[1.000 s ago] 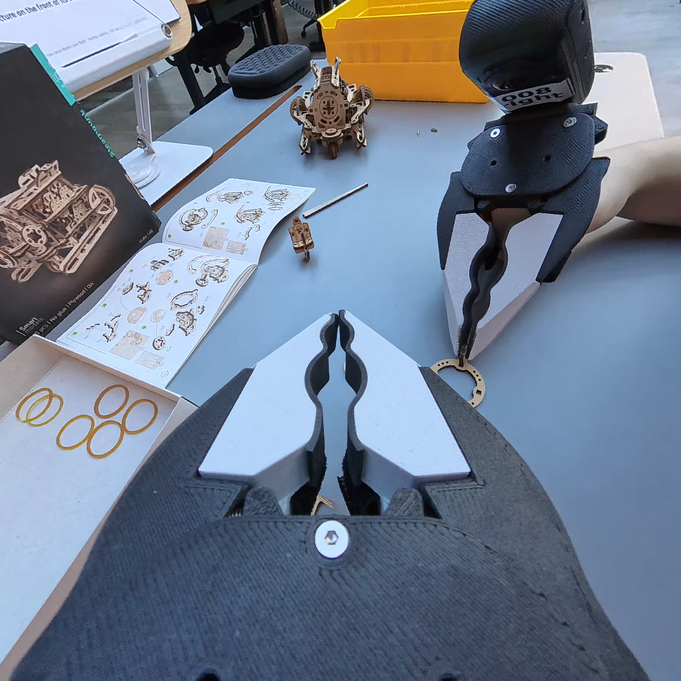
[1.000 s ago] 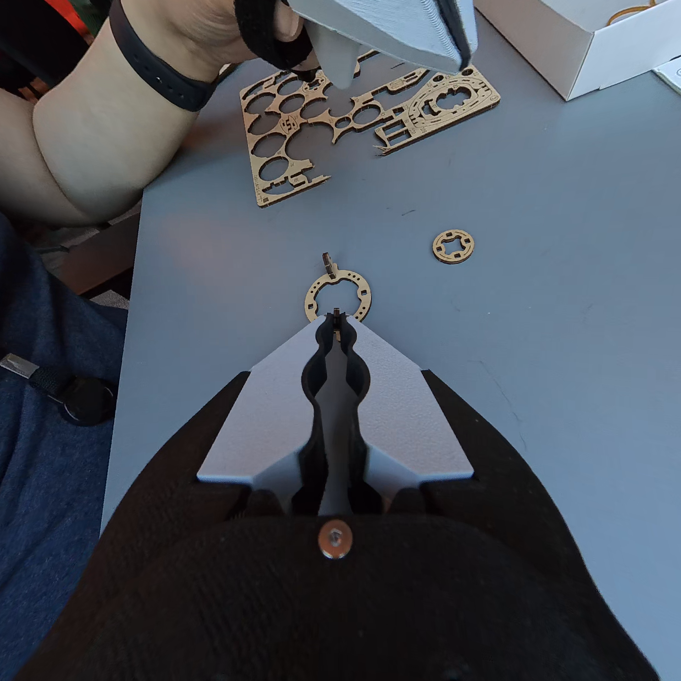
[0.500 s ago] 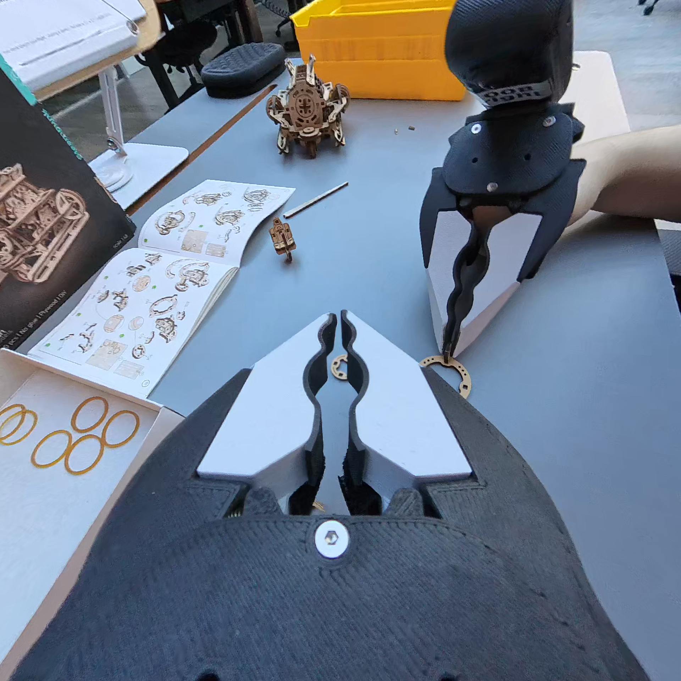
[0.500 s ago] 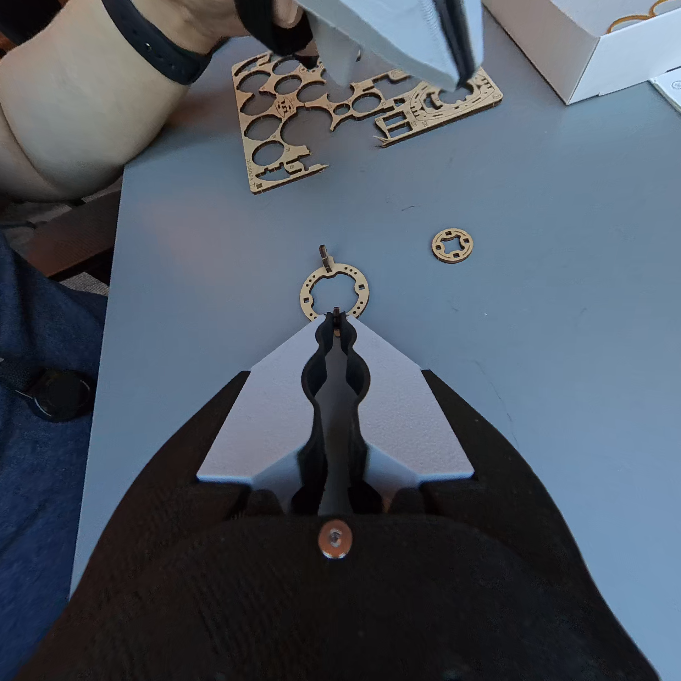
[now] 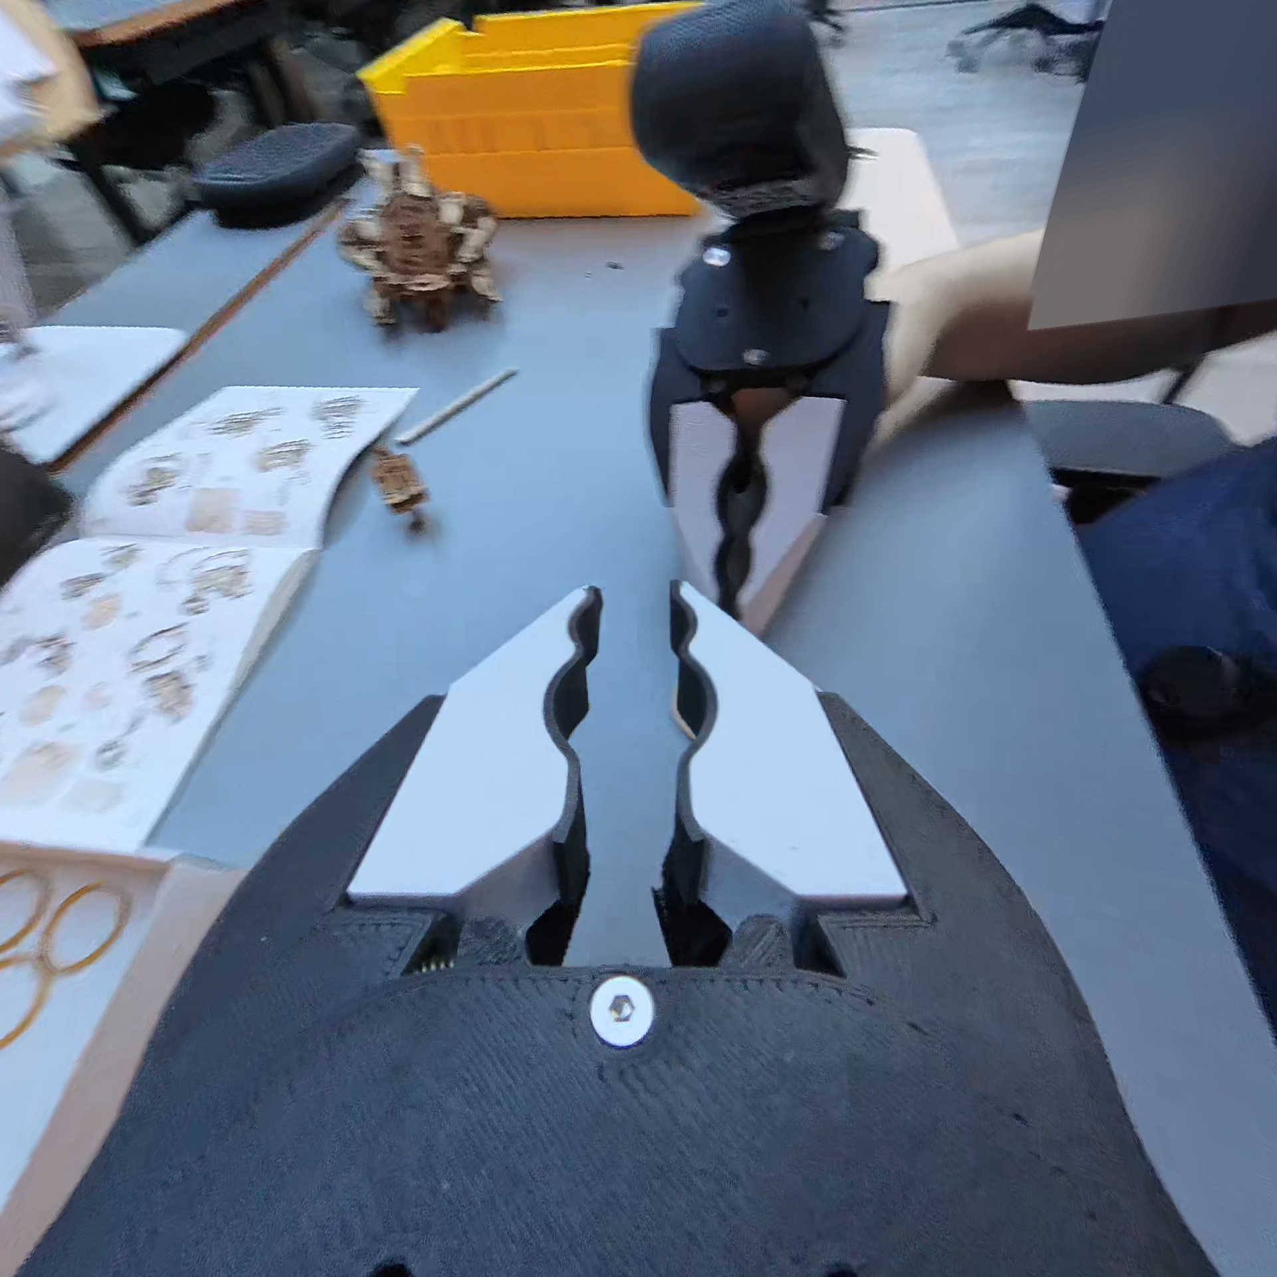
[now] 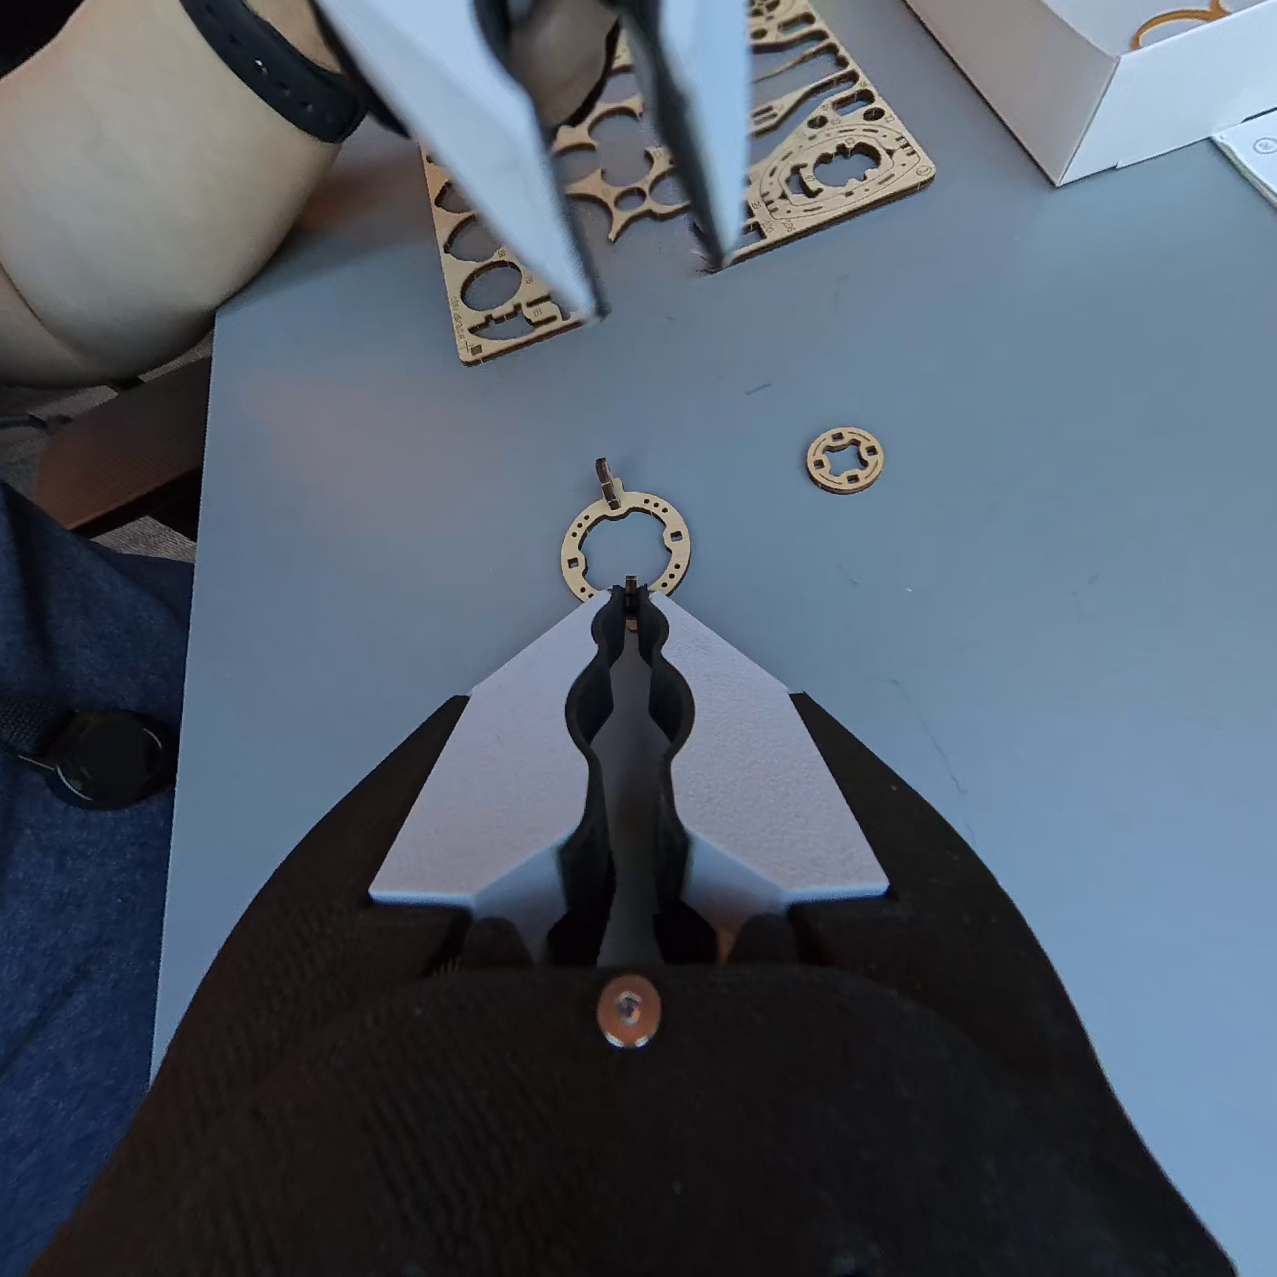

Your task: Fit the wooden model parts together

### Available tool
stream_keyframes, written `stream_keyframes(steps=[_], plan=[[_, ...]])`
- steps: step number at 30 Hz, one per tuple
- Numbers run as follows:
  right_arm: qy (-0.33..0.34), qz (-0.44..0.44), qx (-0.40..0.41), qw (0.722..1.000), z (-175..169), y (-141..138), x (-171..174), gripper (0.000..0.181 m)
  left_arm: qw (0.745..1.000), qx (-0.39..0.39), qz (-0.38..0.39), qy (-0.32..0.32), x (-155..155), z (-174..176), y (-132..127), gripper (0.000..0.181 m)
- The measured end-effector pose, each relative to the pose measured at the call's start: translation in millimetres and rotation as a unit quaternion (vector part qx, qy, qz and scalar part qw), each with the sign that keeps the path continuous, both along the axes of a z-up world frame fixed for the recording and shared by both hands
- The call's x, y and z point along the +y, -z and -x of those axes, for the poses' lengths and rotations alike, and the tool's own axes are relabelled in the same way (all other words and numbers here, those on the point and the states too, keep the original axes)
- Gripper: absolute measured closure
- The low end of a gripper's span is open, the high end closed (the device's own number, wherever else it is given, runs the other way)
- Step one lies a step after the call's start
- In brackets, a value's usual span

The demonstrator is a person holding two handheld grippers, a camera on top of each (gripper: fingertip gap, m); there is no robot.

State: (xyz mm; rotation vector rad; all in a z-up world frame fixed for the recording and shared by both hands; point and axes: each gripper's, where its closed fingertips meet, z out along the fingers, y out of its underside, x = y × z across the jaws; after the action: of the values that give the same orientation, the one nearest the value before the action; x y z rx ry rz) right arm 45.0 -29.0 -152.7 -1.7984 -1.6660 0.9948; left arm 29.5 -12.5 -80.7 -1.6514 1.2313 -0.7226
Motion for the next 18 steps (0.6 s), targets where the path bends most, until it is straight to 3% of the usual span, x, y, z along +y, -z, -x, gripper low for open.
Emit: stream_keyframes(steps=[1,9,18], plan=[[-0.001,-0.001,-0.002,1.000,0.0,0.0,0.0,0.180,1.000,0.012,0.010,0.022,-8.4,-4.4,5.1,0.163],[0.000,0.006,0.002,1.000,-0.4,0.5,0.0,0.180,0.991,0.114,0.041,0.063,-24.8,-13.9,49.2,0.140],[-0.002,0.002,0.002,1.000,-0.2,0.5,-0.2,0.180,0.981,0.176,0.036,0.069,-24.8,-14.4,75.7,0.142]])
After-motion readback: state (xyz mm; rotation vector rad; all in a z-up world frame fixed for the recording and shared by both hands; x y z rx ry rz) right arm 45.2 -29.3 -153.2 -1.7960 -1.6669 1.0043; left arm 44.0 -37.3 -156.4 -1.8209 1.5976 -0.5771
